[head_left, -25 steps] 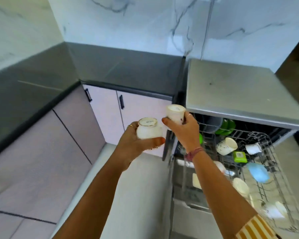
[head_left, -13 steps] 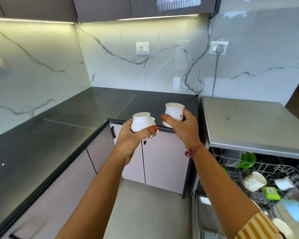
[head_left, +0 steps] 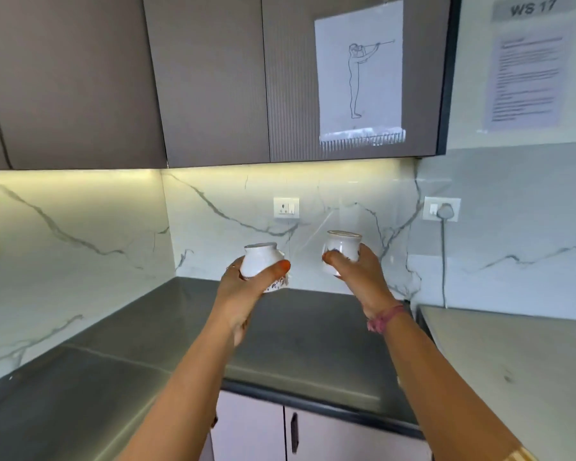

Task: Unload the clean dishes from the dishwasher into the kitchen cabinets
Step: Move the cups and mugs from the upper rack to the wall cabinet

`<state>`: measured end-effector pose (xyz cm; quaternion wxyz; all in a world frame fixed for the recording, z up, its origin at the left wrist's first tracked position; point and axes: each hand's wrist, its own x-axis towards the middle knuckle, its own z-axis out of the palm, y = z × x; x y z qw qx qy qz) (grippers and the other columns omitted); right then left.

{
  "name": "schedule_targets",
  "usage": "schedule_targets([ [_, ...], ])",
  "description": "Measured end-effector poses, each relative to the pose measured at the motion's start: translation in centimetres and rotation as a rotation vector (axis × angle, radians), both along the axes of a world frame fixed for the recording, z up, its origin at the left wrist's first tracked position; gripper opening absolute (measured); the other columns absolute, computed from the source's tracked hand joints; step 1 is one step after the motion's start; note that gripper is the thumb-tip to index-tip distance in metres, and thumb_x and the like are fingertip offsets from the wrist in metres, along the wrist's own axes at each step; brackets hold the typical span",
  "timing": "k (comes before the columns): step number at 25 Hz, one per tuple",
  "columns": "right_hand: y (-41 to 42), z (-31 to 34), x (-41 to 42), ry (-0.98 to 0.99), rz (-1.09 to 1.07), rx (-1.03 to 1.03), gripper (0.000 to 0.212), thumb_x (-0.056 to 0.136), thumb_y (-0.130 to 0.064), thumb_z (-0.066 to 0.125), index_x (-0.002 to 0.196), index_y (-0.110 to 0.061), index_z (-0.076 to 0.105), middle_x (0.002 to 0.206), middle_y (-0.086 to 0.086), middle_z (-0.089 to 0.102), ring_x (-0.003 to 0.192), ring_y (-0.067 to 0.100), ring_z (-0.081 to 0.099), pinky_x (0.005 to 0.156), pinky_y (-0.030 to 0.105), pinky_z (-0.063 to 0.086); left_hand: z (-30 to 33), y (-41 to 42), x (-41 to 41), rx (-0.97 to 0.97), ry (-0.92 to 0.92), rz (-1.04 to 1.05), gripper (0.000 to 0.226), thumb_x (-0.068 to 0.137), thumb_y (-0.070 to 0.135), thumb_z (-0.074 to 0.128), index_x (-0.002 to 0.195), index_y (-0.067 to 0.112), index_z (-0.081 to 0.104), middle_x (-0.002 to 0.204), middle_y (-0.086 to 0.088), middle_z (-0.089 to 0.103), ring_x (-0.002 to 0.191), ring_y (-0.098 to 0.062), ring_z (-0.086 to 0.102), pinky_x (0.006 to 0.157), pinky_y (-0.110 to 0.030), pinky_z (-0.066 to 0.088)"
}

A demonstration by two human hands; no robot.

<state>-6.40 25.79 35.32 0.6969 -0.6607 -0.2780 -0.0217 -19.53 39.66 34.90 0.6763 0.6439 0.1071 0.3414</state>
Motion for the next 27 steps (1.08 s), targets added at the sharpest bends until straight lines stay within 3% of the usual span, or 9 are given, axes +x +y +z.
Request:
schedule_targets([
  [4, 5.7, 3.0, 5.9, -0.003, 0.095, 0.100, 0.022, 0.081, -0.029, 0.072, 0.101, -0.025, 0.065, 0.098, -0.003, 0.070, 0.097, 0.017, 0.066, 0.093, 0.040, 0.054, 3.3, 4.5, 6.1, -0.006, -0.068, 0.014, 0.032, 0.067, 0.028, 0.084, 0.094, 0.018, 0.068, 0.092, -0.004, 0.075, 0.094, -0.022, 0.069, 0.090, -0.035, 0.053],
  [9, 11.6, 5.2, 12.3, -0.047, 0.088, 0.046, 0.012, 0.079, -0.030, 0.074, 0.083, -0.025, 0.063, 0.084, -0.002, 0.066, 0.083, 0.013, 0.062, 0.089, 0.035, 0.052, 5.1, 10.7, 12.4, -0.002, -0.136, -0.028, 0.028, 0.073, 0.021, 0.080, 0.099, 0.014, 0.069, 0.090, -0.001, 0.076, 0.089, -0.016, 0.071, 0.080, -0.025, 0.053],
  [14, 19.0, 7.9, 18.4, -0.019, 0.055, 0.105, 0.010, 0.081, -0.023, 0.072, 0.080, -0.023, 0.062, 0.082, -0.003, 0.065, 0.083, 0.013, 0.063, 0.087, 0.034, 0.053, 6.0, 18.0, 18.5, 0.008, -0.141, -0.099, 0.029, 0.077, 0.020, 0.078, 0.104, 0.016, 0.069, 0.097, -0.002, 0.075, 0.094, -0.017, 0.070, 0.083, -0.027, 0.053],
  [17, 23.7, 9.5, 21.4, -0.113, -0.011, 0.054, 0.014, 0.080, -0.025, 0.072, 0.088, -0.022, 0.061, 0.084, -0.003, 0.063, 0.082, 0.013, 0.060, 0.079, 0.028, 0.052, 6.8, 22.4, 21.8, 0.035, -0.124, -0.125, 0.031, 0.077, 0.025, 0.077, 0.105, 0.020, 0.067, 0.100, -0.002, 0.073, 0.098, -0.020, 0.069, 0.089, -0.032, 0.052],
  [20, 27.8, 11.4, 24.1, -0.146, -0.027, 0.074, 0.032, 0.078, -0.028, 0.074, 0.103, -0.015, 0.060, 0.092, 0.001, 0.062, 0.087, 0.015, 0.060, 0.073, 0.024, 0.052, 7.7, 26.1, 24.4, 0.082, -0.105, -0.159, 0.030, 0.077, 0.027, 0.076, 0.105, 0.021, 0.066, 0.101, -0.002, 0.072, 0.099, -0.021, 0.067, 0.093, -0.035, 0.051],
  [24, 31.1, 13.9, 26.1, -0.025, 0.035, 0.315, 0.064, 0.066, -0.033, 0.078, 0.121, -0.009, 0.054, 0.100, 0.006, 0.056, 0.090, 0.016, 0.056, 0.067, 0.022, 0.050, 7.8, 29.0, 26.3, 0.113, -0.099, -0.205, 0.057, 0.060, 0.041, 0.085, 0.109, 0.020, 0.065, 0.105, -0.005, 0.071, 0.102, -0.023, 0.066, 0.097, -0.041, 0.049],
  [27, 30.8, 14.7, 26.0, 0.076, 0.081, 0.473, 0.043, 0.078, -0.023, 0.073, 0.115, -0.014, 0.053, 0.098, 0.005, 0.055, 0.090, 0.015, 0.056, 0.075, 0.023, 0.052, 6.8, 29.9, 27.7, 0.145, -0.071, -0.244, 0.071, 0.052, 0.055, 0.084, 0.113, 0.024, 0.062, 0.110, -0.005, 0.069, 0.106, -0.024, 0.064, 0.100, -0.046, 0.047],
])
